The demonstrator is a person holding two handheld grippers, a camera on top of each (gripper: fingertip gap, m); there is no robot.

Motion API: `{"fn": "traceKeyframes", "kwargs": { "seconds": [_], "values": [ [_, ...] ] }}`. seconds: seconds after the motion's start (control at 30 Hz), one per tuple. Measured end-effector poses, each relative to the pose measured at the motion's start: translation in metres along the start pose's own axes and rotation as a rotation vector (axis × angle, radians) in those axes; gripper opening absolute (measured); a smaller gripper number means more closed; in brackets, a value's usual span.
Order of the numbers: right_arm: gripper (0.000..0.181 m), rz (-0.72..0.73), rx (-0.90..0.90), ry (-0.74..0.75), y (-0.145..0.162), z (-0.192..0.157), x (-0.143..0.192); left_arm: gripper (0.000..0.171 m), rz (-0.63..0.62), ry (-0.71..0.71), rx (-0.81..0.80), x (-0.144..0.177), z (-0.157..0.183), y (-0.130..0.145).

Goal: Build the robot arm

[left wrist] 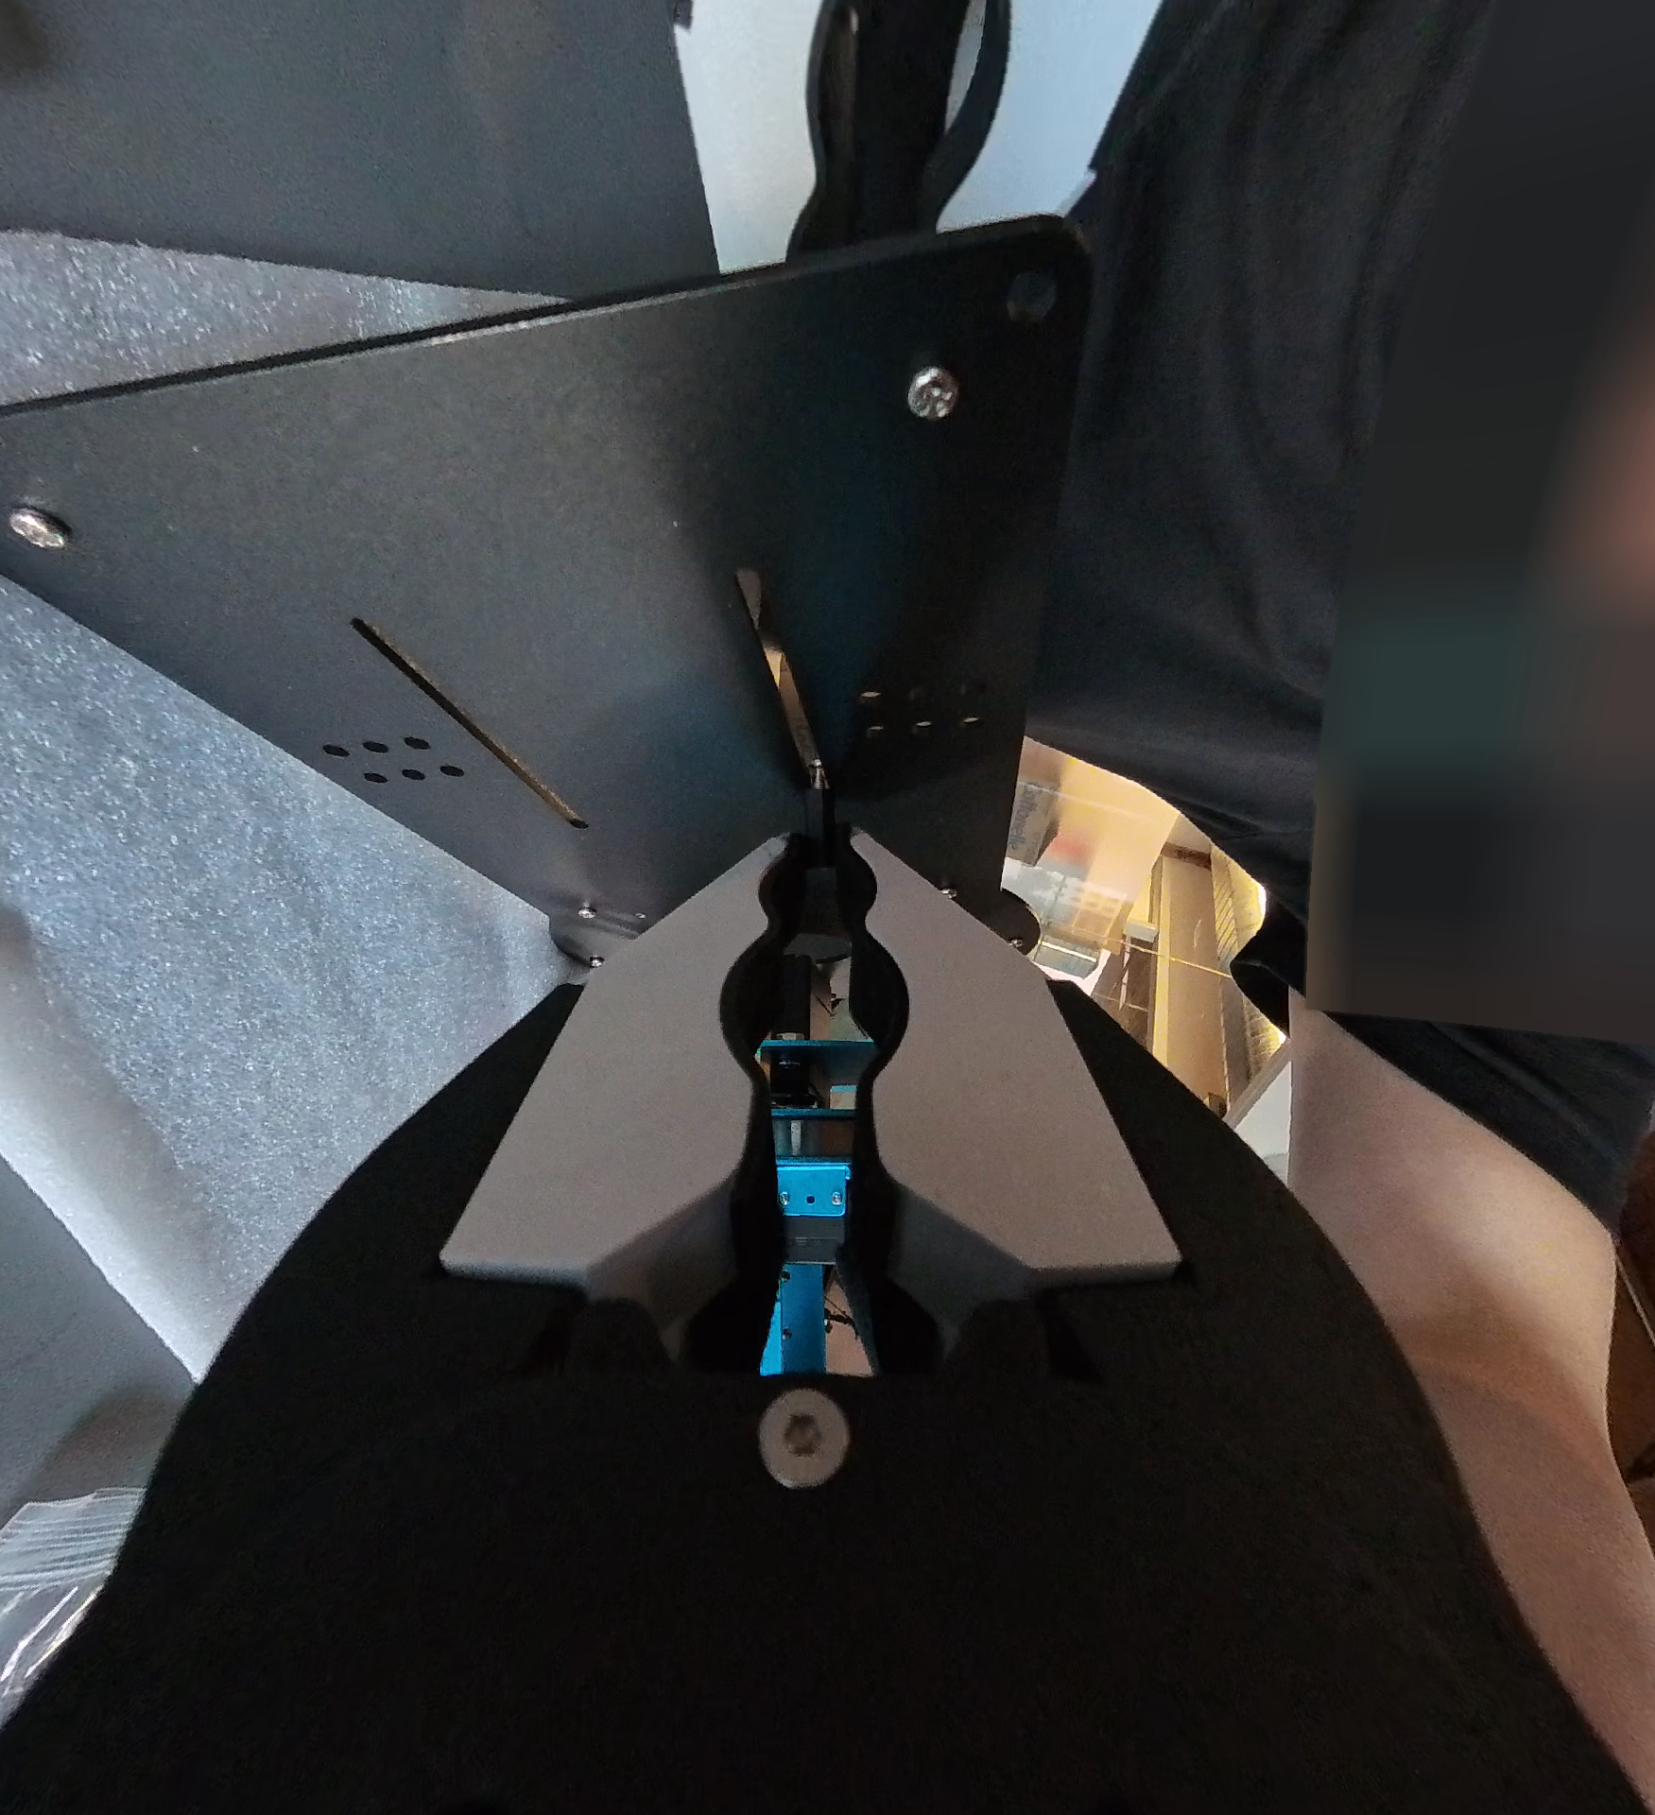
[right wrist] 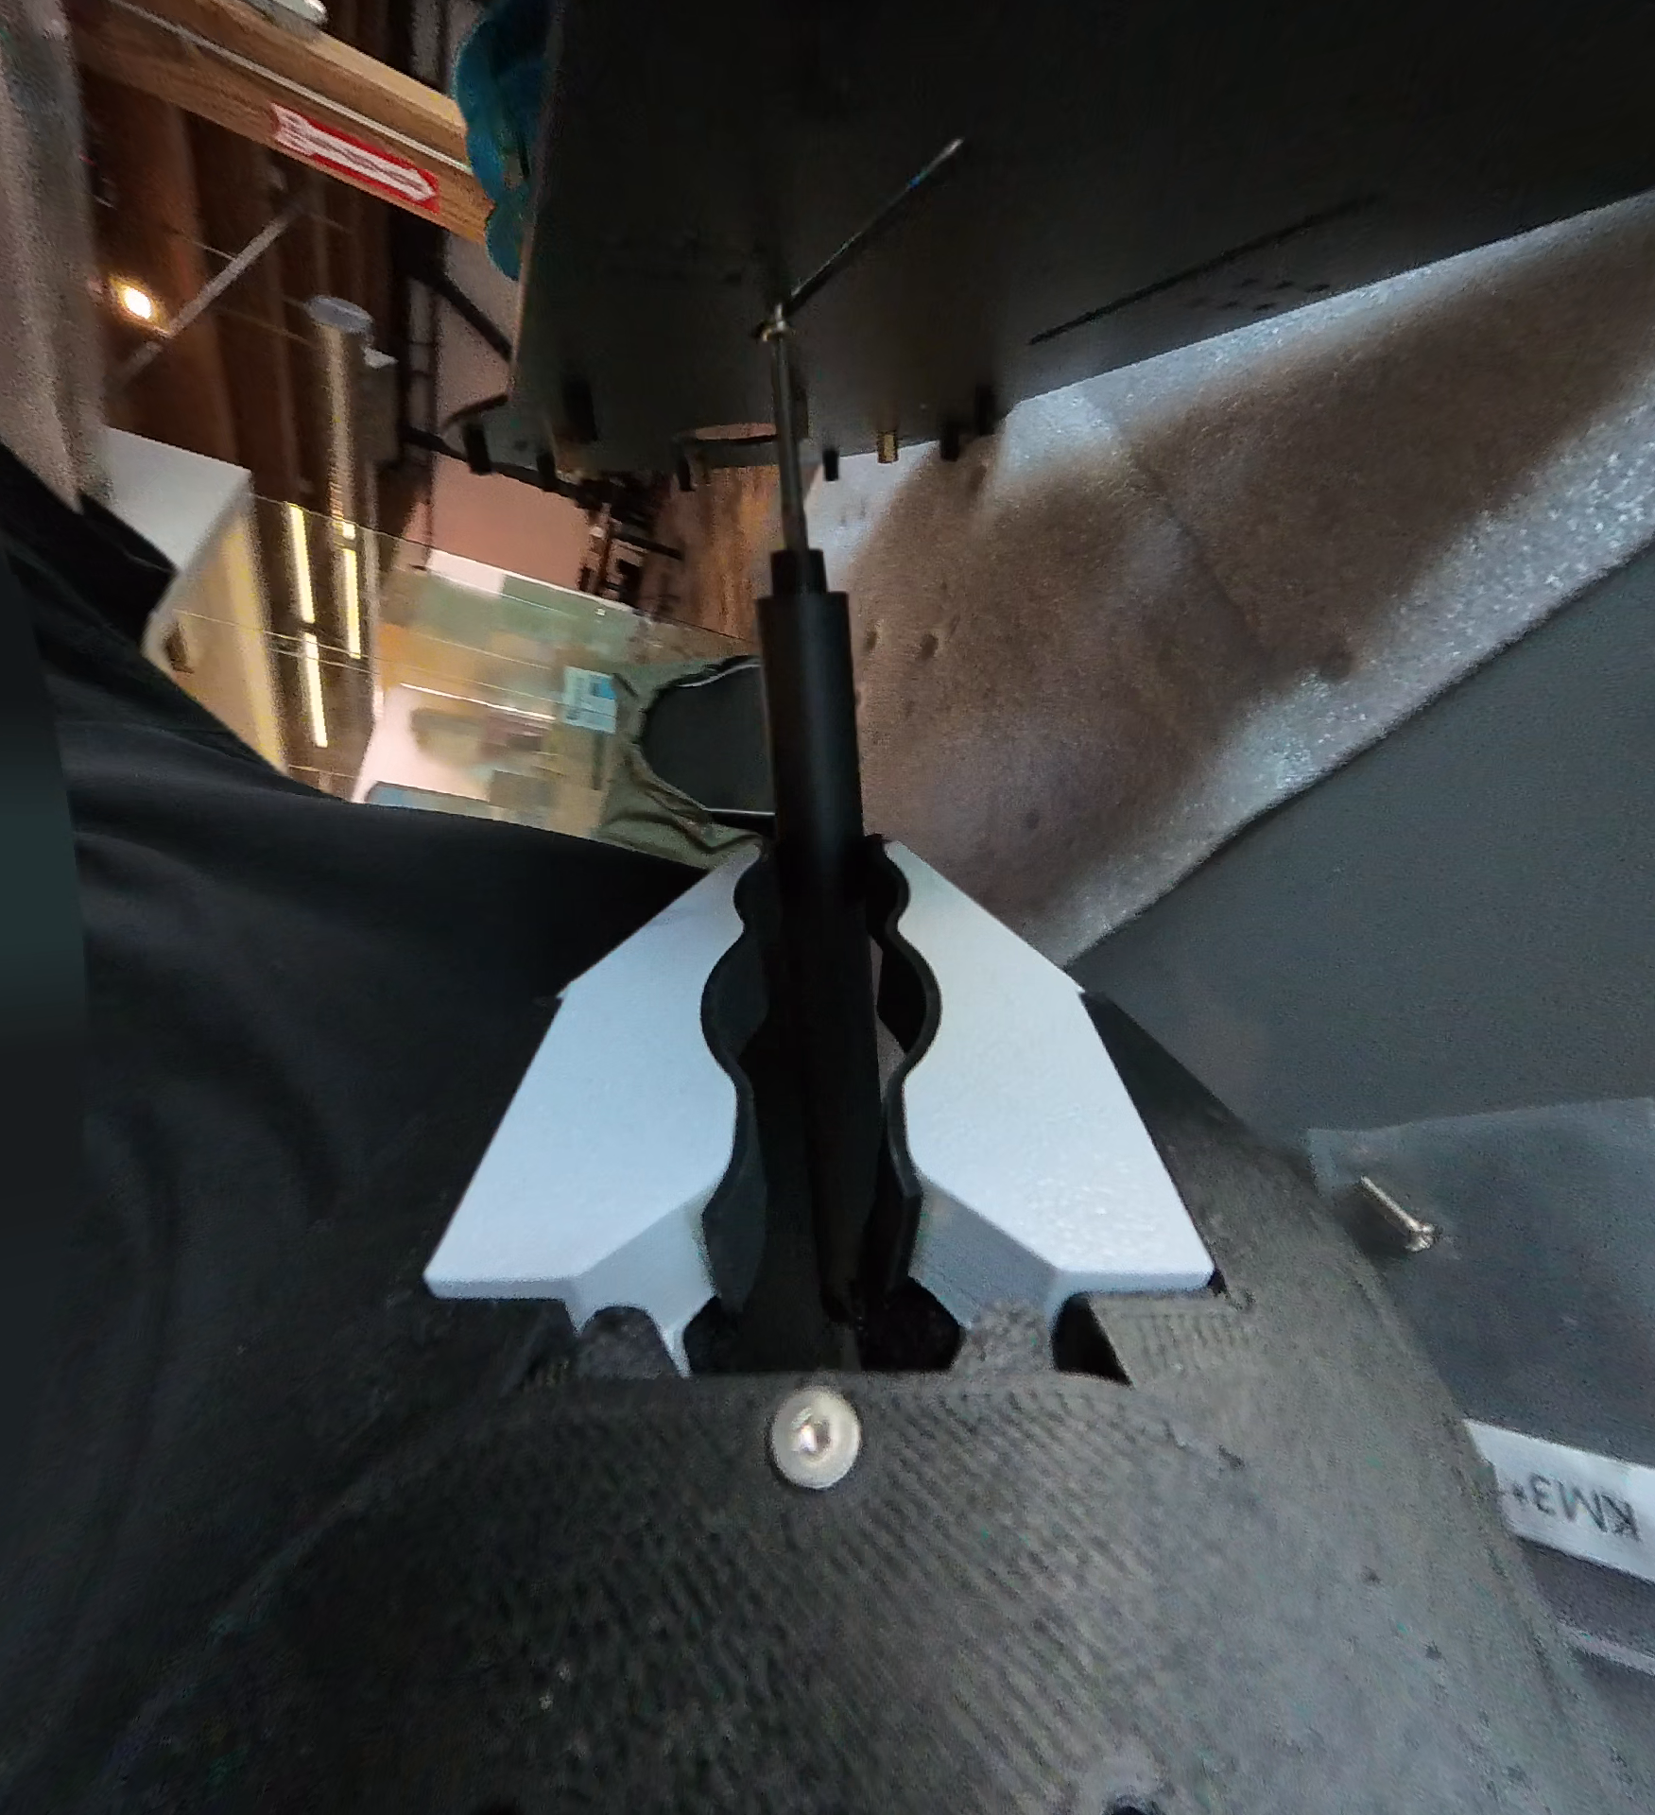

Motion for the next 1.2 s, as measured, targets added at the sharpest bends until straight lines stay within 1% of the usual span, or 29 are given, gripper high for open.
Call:
{"fn": "traceKeyframes", "kwargs": {
  "seconds": [0.1, 0.17, 0.4, 0.87, 1.03, 1.2],
  "values": [
    [0.016, 0.001, -0.037, -0.055, 0.0004, 0.0012, -0.0006, 0.003, 0.003, 0.001, 0.000, -0.0001, -0.0001, 0.0001],
    [0.016, -0.001, -0.032, -0.059, 0.0006, 0.0011, -0.0016, 0.003, 0.003, 0.002, 0.000, -0.0003, -0.0001, 0.0004],
    [0.016, 0.005, 0.039, -0.008, 0.0008, -0.0017, -0.0029, 0.003, -0.004, -0.001, -0.002, -0.0012, 0.0002, 0.0014],
    [0.016, 0.012, 0.026, -0.002, 0.0014, -0.0013, -0.0037, 0.003, 0.000, -0.005, -0.005, -0.0009, 0.0005, 0.0011],
    [0.016, -0.003, 0.081, 0.057, -0.0009, 0.0014, -0.0007, 0.003, -0.001, -0.003, -0.009, -0.0001, 0.0004, 0.0002],
    [0.016, -0.003, 0.097, 0.033, -0.0010, 0.0015, -0.0006, 0.003, -0.018, -0.001, -0.026, 0.0000, 0.0000, -0.0003]
  ]
}}
Point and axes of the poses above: each gripper's, where its closed fingertips meet, x back along the fingers, y out of its underside, z = x × y across the jaws, the point moved 5 cm from there along x, back along the fingers, and after that the axes turned 7 degrees about y, right-handed, at the moved point
